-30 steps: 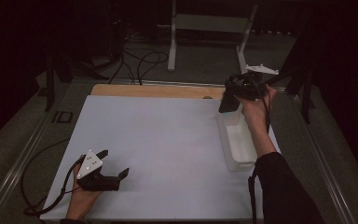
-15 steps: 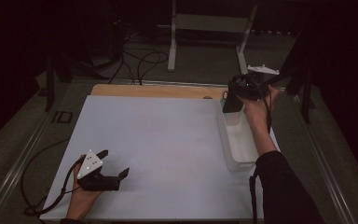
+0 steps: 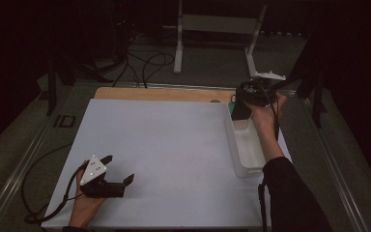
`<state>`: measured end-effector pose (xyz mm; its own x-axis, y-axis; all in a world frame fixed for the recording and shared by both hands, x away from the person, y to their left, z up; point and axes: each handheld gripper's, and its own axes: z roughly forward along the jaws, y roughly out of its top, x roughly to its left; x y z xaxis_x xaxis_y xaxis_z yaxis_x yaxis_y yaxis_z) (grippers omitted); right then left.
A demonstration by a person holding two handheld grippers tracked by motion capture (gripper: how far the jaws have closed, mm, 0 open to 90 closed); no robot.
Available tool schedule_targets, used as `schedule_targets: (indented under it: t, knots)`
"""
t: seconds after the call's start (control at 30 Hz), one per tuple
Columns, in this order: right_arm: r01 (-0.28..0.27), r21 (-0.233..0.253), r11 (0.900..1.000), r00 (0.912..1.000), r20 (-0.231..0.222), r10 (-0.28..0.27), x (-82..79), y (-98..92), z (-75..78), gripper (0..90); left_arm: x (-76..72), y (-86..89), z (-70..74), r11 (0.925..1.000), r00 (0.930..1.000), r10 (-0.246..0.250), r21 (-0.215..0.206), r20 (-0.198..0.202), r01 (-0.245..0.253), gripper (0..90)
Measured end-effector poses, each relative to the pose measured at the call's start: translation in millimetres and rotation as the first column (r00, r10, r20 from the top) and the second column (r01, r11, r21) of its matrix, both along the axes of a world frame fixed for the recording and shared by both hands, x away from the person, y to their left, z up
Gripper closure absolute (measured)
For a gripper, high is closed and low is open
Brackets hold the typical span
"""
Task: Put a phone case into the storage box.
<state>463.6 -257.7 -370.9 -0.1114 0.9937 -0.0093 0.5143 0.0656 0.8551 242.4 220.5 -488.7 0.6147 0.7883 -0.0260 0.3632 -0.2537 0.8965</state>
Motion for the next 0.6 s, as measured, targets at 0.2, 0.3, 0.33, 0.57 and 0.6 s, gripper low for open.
schedule_targets:
  t: [0.2,0.3,0.33,0.57,0.6]
  knots:
    - [0.012,0.009,1.000,0.9998,-0.015,-0.012,1.4,-1.8,-8.7,14.1,-0.2,0.0,0.2,1.0000,1.0000,-0.001,-0.001,0.002,0.001,0.3]
    - [0.016,0.011,1.000,0.9996,-0.023,-0.016,3.1,-2.1,-13.3,14.1,-0.2,0.2,0.5,1.0000,1.0000,-0.001,-0.002,0.004,0.001,0.3]
    - [0.018,0.011,1.000,0.9995,-0.027,-0.018,3.9,-2.1,-14.9,14.1,-0.3,0.3,0.5,1.0000,1.0000,0.000,-0.002,0.004,0.000,0.3]
    - [0.030,-0.010,0.999,0.9970,-0.071,-0.031,13.3,0.6,-33.0,14.0,-0.3,0.3,0.3,1.0000,1.0000,-0.001,0.000,0.002,0.001,0.3]
    - [0.030,-0.010,0.999,0.9970,-0.071,-0.031,13.3,0.6,-33.0,14.0,-0.3,0.3,0.3,1.0000,1.0000,-0.001,0.000,0.002,0.001,0.3]
